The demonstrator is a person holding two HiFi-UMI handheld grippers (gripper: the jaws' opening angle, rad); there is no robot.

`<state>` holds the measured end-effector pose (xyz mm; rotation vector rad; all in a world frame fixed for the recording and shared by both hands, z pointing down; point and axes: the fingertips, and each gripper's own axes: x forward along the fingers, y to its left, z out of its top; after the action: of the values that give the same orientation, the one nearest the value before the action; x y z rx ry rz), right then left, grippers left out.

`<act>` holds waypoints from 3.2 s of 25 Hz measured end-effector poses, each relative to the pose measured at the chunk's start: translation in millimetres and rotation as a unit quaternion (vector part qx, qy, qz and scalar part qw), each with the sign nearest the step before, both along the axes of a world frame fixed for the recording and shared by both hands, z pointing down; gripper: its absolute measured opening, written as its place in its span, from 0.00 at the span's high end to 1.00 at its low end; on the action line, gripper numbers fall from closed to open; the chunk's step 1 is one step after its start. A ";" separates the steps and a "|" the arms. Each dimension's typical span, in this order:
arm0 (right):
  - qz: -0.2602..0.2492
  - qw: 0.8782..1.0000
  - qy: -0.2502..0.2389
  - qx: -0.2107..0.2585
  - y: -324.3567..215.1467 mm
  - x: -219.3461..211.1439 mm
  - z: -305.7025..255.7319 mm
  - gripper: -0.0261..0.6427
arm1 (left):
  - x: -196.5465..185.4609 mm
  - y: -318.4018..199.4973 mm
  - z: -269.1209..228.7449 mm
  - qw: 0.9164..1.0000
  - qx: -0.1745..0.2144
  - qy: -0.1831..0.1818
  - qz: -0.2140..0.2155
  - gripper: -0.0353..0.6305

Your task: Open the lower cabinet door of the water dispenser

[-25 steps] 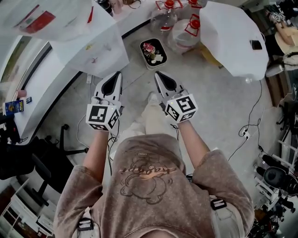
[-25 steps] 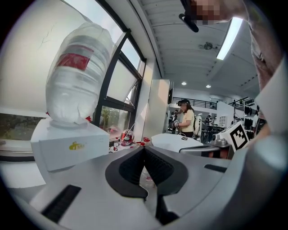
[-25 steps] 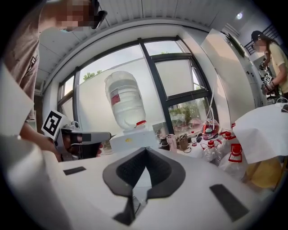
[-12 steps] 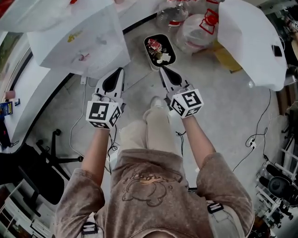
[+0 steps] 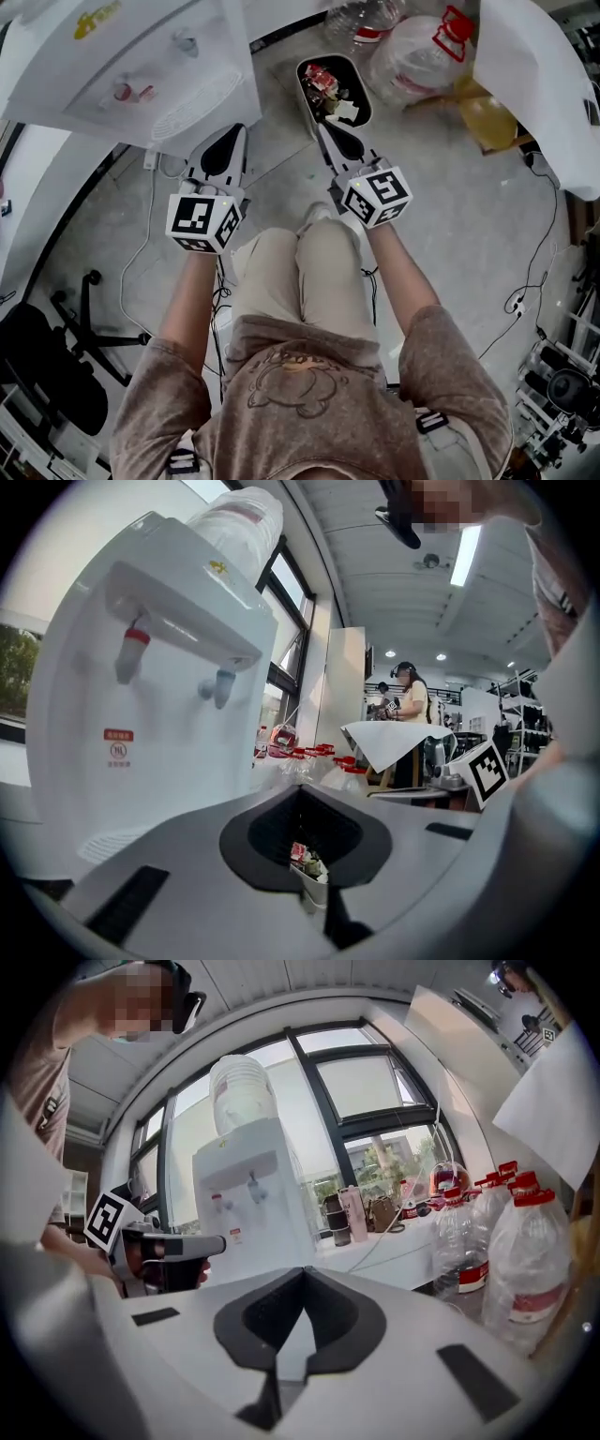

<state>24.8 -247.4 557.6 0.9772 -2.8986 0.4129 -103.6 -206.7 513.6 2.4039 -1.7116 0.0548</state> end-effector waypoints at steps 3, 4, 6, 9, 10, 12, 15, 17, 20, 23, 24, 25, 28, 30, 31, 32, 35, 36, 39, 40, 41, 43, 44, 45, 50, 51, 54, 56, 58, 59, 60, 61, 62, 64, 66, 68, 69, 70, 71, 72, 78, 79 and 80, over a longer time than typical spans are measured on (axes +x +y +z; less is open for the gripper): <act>-0.009 1.000 0.006 0.016 -5.6 -6.9 24.0 0.95 | -3.3 -5.0 22.2 1.000 0.013 -0.001 0.002 0.93; -0.013 1.000 0.008 0.020 -7.0 -8.9 31.7 0.95 | -4.1 -6.4 29.3 1.000 0.016 -0.001 0.002 0.93; -0.018 1.000 0.002 0.021 -10.8 -10.8 45.8 0.95 | -5.0 -9.0 42.3 1.000 0.020 -0.003 0.002 0.93; -0.015 1.000 -0.011 0.020 -15.5 -9.2 62.6 0.95 | -3.4 -10.0 57.1 1.000 0.025 -0.005 0.003 0.93; -0.015 1.000 -0.012 0.021 -15.7 -9.3 67.6 0.95 | -3.4 -9.4 61.6 1.000 0.025 -0.004 0.003 0.93; -0.017 1.000 -0.011 0.022 -13.5 -12.1 76.5 0.95 | -4.7 -6.4 70.1 1.000 0.024 -0.002 0.003 0.93; -0.023 0.999 -0.008 0.023 -6.7 -18.3 85.4 0.95 | -7.7 1.7 78.1 1.000 0.025 0.001 0.002 0.93; -0.028 0.999 -0.008 0.024 -4.0 -22.5 87.9 0.95 | -10.2 6.8 80.5 1.000 0.024 0.003 0.002 0.93; -0.035 0.999 -0.012 0.024 -4.4 -27.5 86.6 0.95 | -14.5 14.8 81.8 1.000 0.021 0.007 0.003 0.93; -0.038 0.999 -0.017 0.022 -6.8 -28.8 84.1 0.95 | -15.0 19.3 83.3 1.000 0.022 0.011 0.003 0.93; -0.038 0.999 -0.018 0.022 -8.1 -30.0 83.6 0.95 | -15.4 19.6 83.6 1.000 0.022 0.012 0.003 0.93; -0.040 0.999 -0.019 0.023 -9.3 -32.0 83.3 0.95 | -16.4 19.9 83.9 1.000 0.023 0.012 0.003 0.93; -0.052 0.998 -0.023 0.024 -11.1 -39.5 83.6 0.90 | -19.6 19.6 84.1 1.000 0.024 0.011 0.000 0.93; -0.063 0.997 -0.020 0.027 -12.0 -43.8 85.5 0.88 | -20.4 18.4 83.7 1.000 0.026 0.012 -0.002 0.93; -0.068 0.997 -0.018 0.027 -12.5 -46.3 87.4 0.87 | -20.7 17.6 83.4 1.000 0.027 0.013 -0.003 0.93; -0.073 0.997 -0.015 0.027 -13.0 -49.2 89.7 0.86 | -21.2 16.8 83.2 0.999 0.028 0.013 -0.004 0.93; -0.089 0.996 -0.007 0.025 -15.4 -58.9 98.0 0.80 | -22.7 13.6 82.6 0.999 0.030 0.015 -0.006 0.93; -0.094 0.995 -0.005 0.025 -16.2 -62.0 100.7 0.79 | -23.0 12.8 82.7 0.999 0.030 0.015 -0.006 0.93; -0.110 0.994 -0.003 0.018 -17.5 -70.9 109.7 0.69 | -23.5 12.9 85.2 0.999 0.029 0.017 -0.007 0.93; -0.115 0.993 -0.004 0.013 -17.3 -73.8 112.7 0.66 | -23.6 13.6 86.3 0.999 0.028 0.017 -0.007 0.93; -0.121 0.993 -0.005 0.009 -16.9 -76.7 115.6 0.62 | -23.7 14.3 87.3 0.999 0.028 0.016 -0.006 0.93; -0.132 0.991 -0.004 0.003 -16.4 -82.7 121.2 0.54 | -24.2 15.3 88.5 1.000 0.028 0.013 -0.007 0.93; -0.137 0.991 -0.004 0.000 -16.6 -85.9 124.0 0.51 | -24.7 15.8 88.8 1.000 0.027 0.012 -0.007 0.93; -0.142 0.990 -0.004 -0.003 -17.2 -89.3 126.7 0.49 | -25.4 16.3 89.1 1.000 0.027 0.012 -0.008 0.93; -0.158 0.987 0.002 -0.010 -29.0 -107.9 139.5 0.45 | -29.6 18.6 90.0 1.000 0.024 0.010 -0.016 0.93; -0.160 0.987 0.003 -0.011 -33.0 -111.1 141.6 0.45 | -30.0 18.9 89.9 1.000 0.024 0.009 -0.017 0.93; -0.159 0.987 0.005 -0.015 -46.8 -119.7 148.5 0.44 | -30.4 19.7 90.1 0.999 0.024 0.009 -0.020 0.93; -0.159 0.987 0.009 -0.018 -55.3 -125.5 154.9 0.43 | -30.7 20.6 92.0 0.999 0.023 0.008 -0.023 0.93; -0.162 0.986 0.014 -0.020 -62.7 -131.5 161.3 0.43 | -31.2 21.4 94.9 0.999 0.021 0.005 -0.025 0.93; -0.164 0.986 0.015 -0.021 -66.4 -134.6 163.7 0.43 | -31.5 21.5 96.3 0.999 0.019 0.003 -0.026 0.93; -0.166 0.986 0.015 -0.021 -70.2 -137.6 165.3 0.43 | -31.9 21.2 97.5 0.999 0.018 0.002 -0.027 0.93; -0.169 0.985 0.016 -0.020 -74.1 -140.4 166.3 0.42 | -32.2 20.6 98.4 0.999 0.017 0.002 -0.028 0.93; -0.171 0.985 0.016 -0.018 -78.0 -143.0 167.0 0.42 | -32.6 19.8 99.0 0.999 0.016 0.001 -0.030 0.93; -0.178 0.984 0.019 -0.014 -84.7 -148.2 168.8 0.41 | -33.9 18.5 99.5 0.999 0.014 0.000 -0.034 0.93; -0.183 0.983 0.024 -0.012 -91.3 -152.9 172.6 0.41 | -36.0 17.4 98.9 0.999 0.013 0.000 -0.039 0.93; -0.188 0.982 0.030 -0.012 -98.0 -156.7 178.6 0.41 | -38.3 16.2 98.4 0.999 0.013 0.000 -0.044 0.93; -0.190 0.981 0.033 -0.013 -100.9 -158.5 182.0 0.41 | -39.5 15.5 98.5 0.999 0.013 0.000 -0.046 0.93; -0.191 0.981 0.036 -0.013 -103.7 -160.4 185.5 0.41 | -40.8 14.6 98.7 0.999 0.012 0.000 -0.048 0.93; -0.193 0.980 0.039 -0.015 -106.5 -162.2 188.9 0.41 | -42.0 13.6 99.0 0.999 0.012 -0.001 -0.051 0.93; -0.195 0.980 0.041 -0.017 -109.1 -164.2 192.0 0.41 | -43.1 12.6 99.4 0.999 0.012 -0.001 -0.052 0.93; -0.221 0.974 0.048 -0.019 -118.9 -181.1 201.7 0.41 | -47.3 4.5 103.9 0.998 0.007 0.004 -0.058 0.93; -0.224 0.973 0.047 -0.018 -120.2 -184.0 201.3 0.41 | -47.9 3.3 104.9 0.998 0.006 0.006 -0.059 0.93; -0.228 0.972 0.046 -0.016 -121.3 -186.9 201.0 0.41 | -48.4 2.6 106.0 0.998 0.004 0.008 -0.060 0.93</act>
<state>-162.1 -368.7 758.6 0.2932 -2.8920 0.3658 -152.0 -204.0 619.6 2.2946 -1.8491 0.0123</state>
